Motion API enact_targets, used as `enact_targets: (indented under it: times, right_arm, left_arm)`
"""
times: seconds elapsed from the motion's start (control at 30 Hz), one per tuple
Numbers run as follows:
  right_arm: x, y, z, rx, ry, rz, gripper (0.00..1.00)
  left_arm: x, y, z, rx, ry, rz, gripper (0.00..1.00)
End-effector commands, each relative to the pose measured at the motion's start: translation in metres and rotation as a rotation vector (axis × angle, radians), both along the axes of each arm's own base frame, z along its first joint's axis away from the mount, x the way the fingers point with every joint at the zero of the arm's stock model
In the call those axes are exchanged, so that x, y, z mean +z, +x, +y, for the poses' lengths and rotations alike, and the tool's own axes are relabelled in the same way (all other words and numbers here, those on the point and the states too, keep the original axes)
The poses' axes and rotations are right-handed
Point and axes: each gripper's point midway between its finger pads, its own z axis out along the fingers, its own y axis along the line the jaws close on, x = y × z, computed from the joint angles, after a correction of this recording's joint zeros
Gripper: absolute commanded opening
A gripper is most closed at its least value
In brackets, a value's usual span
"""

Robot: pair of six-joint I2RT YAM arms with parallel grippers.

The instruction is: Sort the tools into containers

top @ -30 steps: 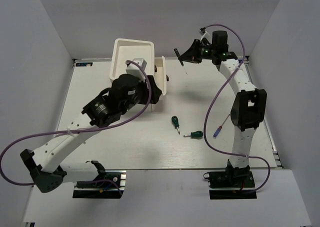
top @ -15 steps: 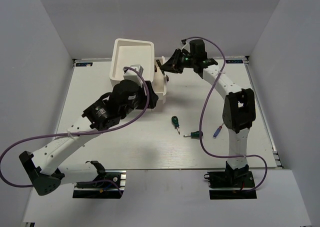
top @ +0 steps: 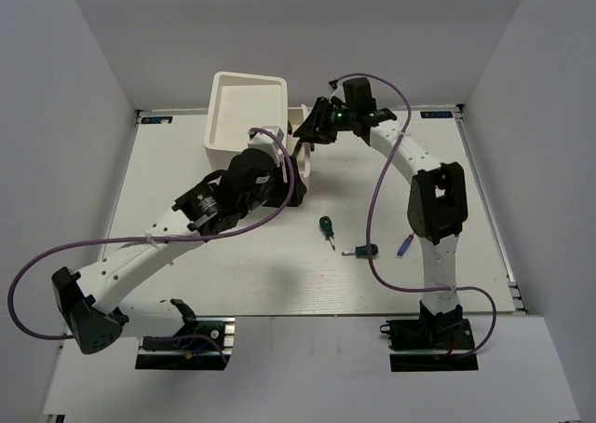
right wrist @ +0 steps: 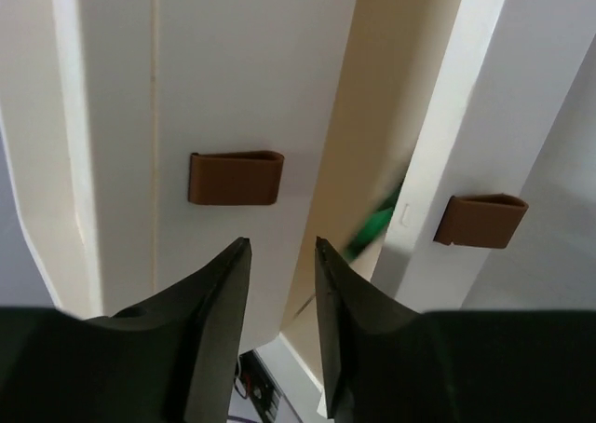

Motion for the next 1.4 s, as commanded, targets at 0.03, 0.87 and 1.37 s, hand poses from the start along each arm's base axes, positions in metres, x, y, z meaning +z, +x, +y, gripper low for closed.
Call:
enact_targets:
  times: [0.03, 0.87, 1.37]
  right_arm:
    - [0.018, -0.007, 0.007, 0.068, 0.005, -0.058, 0.43]
    - [-0.085, -0.172, -0.309, 0.105, -1.066, 0.292, 0.48]
    - [-0.177, -0.243, -0.292, 0.029, -0.938, 0.638, 0.58]
  left_arm:
    - [0.022, -0.003, -0.012, -0.055, -0.059, -0.04, 0.76]
    - [-0.081, -0.024, -0.04, -0.254, 0.07, 0.132, 0.67]
    - [-0.071, -0.037, -0.028, -0.247, 0.019, 0.125, 0.67]
